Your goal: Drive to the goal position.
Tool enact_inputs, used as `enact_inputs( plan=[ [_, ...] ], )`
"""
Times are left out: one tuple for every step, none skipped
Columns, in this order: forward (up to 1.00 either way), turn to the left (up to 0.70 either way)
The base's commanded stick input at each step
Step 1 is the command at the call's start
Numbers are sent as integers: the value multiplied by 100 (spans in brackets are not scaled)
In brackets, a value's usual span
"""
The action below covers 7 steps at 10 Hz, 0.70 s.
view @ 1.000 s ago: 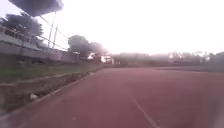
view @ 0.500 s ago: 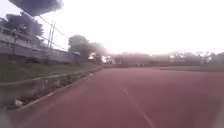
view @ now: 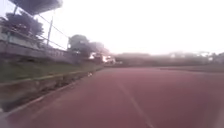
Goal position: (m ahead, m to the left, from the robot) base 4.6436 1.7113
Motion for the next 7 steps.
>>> enact_inputs(
  plan=[
    [70,0],
    [70,0],
    [70,0],
    [70,0],
    [70,0],
    [70,0],
    [70,0]
  ],
)
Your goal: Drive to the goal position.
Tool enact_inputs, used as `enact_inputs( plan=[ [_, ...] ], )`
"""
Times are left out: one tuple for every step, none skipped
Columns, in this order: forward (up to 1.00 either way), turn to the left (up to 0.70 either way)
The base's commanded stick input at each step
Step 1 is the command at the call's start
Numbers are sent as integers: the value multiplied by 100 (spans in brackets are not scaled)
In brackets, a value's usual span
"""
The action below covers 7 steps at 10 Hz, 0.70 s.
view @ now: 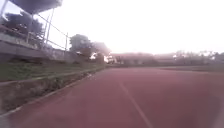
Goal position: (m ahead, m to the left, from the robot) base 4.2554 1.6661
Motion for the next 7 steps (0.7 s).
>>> enact_inputs(
  plan=[
    [70,0],
    [70,0],
    [70,0],
    [70,0],
    [70,0],
    [70,0],
    [70,0]
  ],
)
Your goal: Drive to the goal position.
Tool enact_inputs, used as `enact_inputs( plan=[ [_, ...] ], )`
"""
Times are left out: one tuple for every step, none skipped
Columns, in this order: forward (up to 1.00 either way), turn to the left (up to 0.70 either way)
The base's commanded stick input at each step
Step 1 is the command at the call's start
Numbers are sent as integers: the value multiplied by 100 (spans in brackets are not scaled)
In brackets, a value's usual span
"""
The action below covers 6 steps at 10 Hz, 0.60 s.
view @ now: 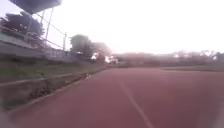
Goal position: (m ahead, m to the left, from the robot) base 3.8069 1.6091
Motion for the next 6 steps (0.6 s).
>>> enact_inputs(
  plan=[
    [70,0],
    [70,0],
    [70,0],
    [70,0],
    [70,0],
    [70,0]
  ],
)
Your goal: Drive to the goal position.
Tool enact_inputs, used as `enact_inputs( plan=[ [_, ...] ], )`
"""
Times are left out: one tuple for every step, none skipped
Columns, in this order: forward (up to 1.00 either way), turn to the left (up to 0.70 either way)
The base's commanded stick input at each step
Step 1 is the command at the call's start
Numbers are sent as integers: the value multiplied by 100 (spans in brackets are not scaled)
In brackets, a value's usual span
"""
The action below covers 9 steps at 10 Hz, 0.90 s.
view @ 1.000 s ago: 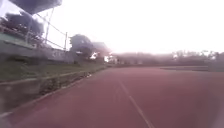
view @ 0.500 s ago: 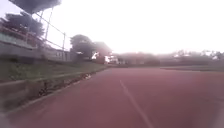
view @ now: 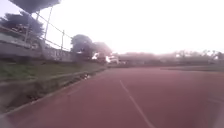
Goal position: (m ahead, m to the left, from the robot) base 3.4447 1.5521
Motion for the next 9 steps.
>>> enact_inputs(
  plan=[
    [70,0],
    [70,0],
    [70,0],
    [70,0],
    [70,0],
    [70,0],
    [70,0],
    [70,0],
    [70,0]
  ],
)
